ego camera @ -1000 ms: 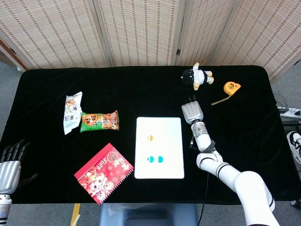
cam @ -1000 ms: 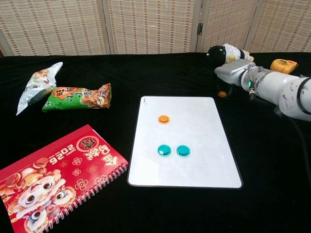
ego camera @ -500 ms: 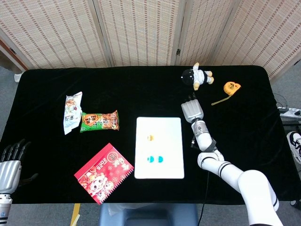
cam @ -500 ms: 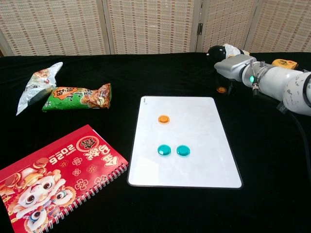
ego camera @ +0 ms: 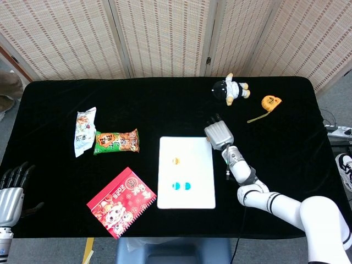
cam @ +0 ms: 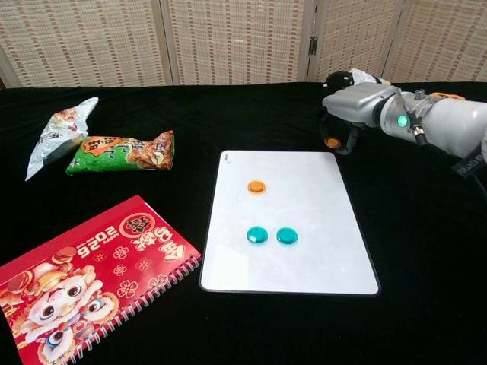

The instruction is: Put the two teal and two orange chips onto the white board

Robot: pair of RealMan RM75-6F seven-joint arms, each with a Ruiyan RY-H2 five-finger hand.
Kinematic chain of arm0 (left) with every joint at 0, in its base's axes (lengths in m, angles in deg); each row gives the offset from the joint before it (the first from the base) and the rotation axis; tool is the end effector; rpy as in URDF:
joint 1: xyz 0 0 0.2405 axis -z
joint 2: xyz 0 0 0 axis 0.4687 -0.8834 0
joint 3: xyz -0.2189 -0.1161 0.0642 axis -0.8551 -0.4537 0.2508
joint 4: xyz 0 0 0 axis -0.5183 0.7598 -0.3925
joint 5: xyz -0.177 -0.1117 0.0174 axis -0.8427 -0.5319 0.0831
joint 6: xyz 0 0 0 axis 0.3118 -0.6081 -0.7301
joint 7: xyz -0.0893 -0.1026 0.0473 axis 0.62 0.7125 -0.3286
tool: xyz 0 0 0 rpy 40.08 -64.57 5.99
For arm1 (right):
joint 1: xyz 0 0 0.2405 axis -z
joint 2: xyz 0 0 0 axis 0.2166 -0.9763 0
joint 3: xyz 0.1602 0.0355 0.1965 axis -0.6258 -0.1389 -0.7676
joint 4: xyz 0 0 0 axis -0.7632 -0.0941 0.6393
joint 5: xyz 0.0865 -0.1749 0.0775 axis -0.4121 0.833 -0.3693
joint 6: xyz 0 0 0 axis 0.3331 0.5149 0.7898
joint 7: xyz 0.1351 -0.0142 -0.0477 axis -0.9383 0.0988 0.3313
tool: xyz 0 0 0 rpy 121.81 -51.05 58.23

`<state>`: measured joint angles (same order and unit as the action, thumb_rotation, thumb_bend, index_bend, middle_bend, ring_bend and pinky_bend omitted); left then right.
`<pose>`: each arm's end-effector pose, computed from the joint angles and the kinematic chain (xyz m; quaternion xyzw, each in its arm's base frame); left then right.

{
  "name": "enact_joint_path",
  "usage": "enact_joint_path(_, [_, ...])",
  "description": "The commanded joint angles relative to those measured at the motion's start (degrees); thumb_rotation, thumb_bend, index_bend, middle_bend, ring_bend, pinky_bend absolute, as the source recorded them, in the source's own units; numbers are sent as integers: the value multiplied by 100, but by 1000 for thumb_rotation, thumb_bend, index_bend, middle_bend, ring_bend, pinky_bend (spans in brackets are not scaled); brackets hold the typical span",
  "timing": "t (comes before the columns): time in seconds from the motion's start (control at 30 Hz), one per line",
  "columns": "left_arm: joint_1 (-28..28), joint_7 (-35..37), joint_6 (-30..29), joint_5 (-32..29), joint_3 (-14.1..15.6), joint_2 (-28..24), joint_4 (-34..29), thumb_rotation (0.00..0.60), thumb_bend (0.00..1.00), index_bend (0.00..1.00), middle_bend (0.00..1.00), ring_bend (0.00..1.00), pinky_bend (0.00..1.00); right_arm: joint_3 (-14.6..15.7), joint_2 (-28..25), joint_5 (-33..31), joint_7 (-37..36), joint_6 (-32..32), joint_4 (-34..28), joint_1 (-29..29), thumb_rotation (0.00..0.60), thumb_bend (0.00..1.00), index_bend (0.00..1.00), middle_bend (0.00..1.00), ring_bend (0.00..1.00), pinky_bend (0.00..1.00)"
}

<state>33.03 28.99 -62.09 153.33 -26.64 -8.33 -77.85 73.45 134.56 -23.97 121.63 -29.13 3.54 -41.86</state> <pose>-0.3271 0.1824 0.1481 -0.6001 -0.3771 -0.3464 0.6146 -0.1499 -0.4300 -0.0278 0.7974 -0.2680 0.2362 0.4863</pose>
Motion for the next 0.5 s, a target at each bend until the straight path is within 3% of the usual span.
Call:
enact_joint_path(0.03, [1, -7, -7, 14, 3, -5, -14, 600, 97, 0, 0, 0, 0, 196, -341, 433, -156, 217, -724, 116, 600, 291, 528, 234, 96, 0])
enact_joint_path(0.23, [-15, -1, -57, 55, 10, -12, -35, 600, 97, 0, 0, 0, 0, 382, -418, 796, -123, 339, -1324, 98, 600, 292, 529, 231, 96, 0])
enact_joint_path(0.5, [-60, 71, -99, 60, 30, -10, 18, 600, 97, 0, 0, 0, 0, 510, -261, 828, 124, 388, -1464, 9, 600, 292, 512, 225, 93, 0])
